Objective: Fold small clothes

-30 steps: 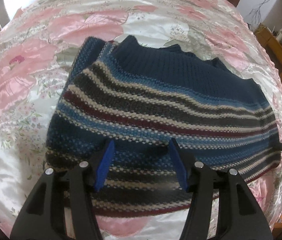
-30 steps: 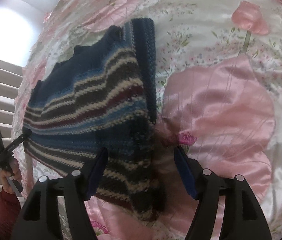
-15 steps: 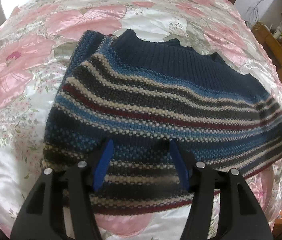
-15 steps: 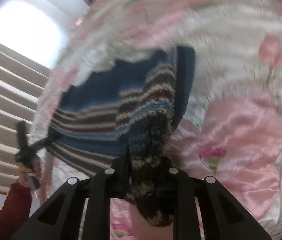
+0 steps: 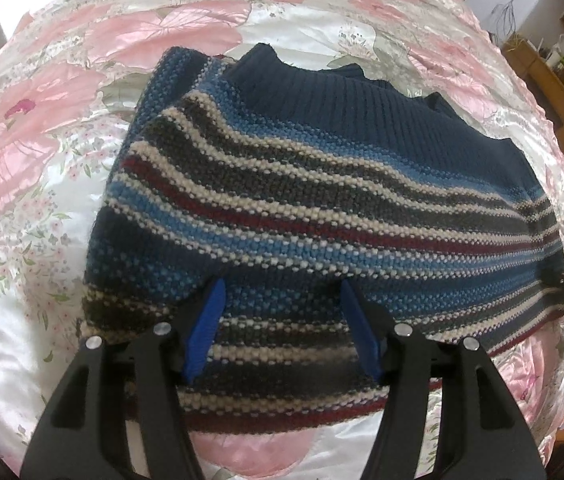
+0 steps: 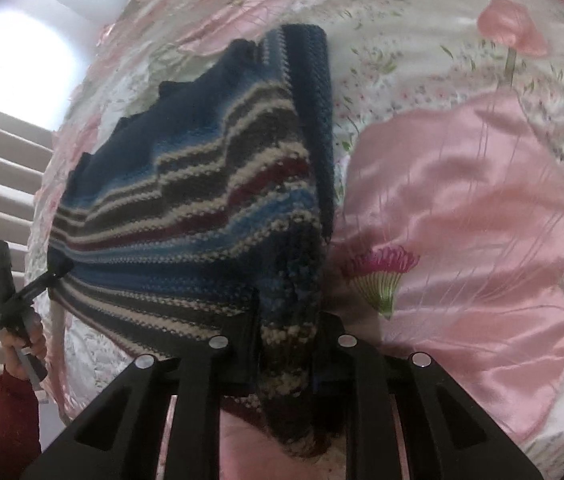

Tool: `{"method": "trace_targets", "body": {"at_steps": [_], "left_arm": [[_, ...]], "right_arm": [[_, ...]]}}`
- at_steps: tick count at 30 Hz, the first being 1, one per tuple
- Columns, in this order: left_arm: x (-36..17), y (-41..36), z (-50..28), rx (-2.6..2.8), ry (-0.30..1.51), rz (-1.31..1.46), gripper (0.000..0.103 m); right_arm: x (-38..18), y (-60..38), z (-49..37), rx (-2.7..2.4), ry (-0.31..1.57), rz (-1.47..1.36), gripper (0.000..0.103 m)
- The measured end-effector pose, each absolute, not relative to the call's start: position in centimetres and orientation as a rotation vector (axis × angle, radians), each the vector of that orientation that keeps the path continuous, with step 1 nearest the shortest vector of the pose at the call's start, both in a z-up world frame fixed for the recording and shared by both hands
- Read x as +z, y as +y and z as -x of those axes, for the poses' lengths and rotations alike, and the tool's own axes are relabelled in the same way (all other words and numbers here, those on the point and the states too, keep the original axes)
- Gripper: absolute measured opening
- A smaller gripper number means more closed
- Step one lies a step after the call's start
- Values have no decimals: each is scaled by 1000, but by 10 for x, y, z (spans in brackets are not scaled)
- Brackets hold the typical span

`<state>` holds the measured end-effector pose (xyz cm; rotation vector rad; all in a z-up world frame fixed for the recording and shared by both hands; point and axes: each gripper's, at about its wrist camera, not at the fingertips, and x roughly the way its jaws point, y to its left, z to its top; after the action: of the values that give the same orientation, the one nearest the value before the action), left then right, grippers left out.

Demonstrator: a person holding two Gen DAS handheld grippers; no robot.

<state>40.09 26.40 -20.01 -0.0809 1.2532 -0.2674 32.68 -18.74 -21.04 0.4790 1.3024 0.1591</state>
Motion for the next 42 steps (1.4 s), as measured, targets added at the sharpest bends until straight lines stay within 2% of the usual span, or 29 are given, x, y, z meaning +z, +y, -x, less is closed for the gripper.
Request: {"method": "trace_targets", "body": {"at_steps": [16,22,28,32,38,42], "left_arm": [[-205,254,-402,-275,1244,60,71],[-185,262,-400,-288,1233,118,71],[-152,283,-390,-311,1172,141,72],[-143,300,-383,-314,1155,157,72],[-139,321,-373,-308,1146,178,72],[-139,331,-369,-303,1143,195,72]], "right_arm": [[-214,-191,-328,122,1316,-539,20],[-176,-170,-336,110,1299,-485,18],[-113,-113,-360,197,1251,-405,17],[-91,-57,-377,266,1239,-322,17],[-88,25,-394,350,1252,-205,17],[-108,67,-399,378,1300,-147,17]]}}
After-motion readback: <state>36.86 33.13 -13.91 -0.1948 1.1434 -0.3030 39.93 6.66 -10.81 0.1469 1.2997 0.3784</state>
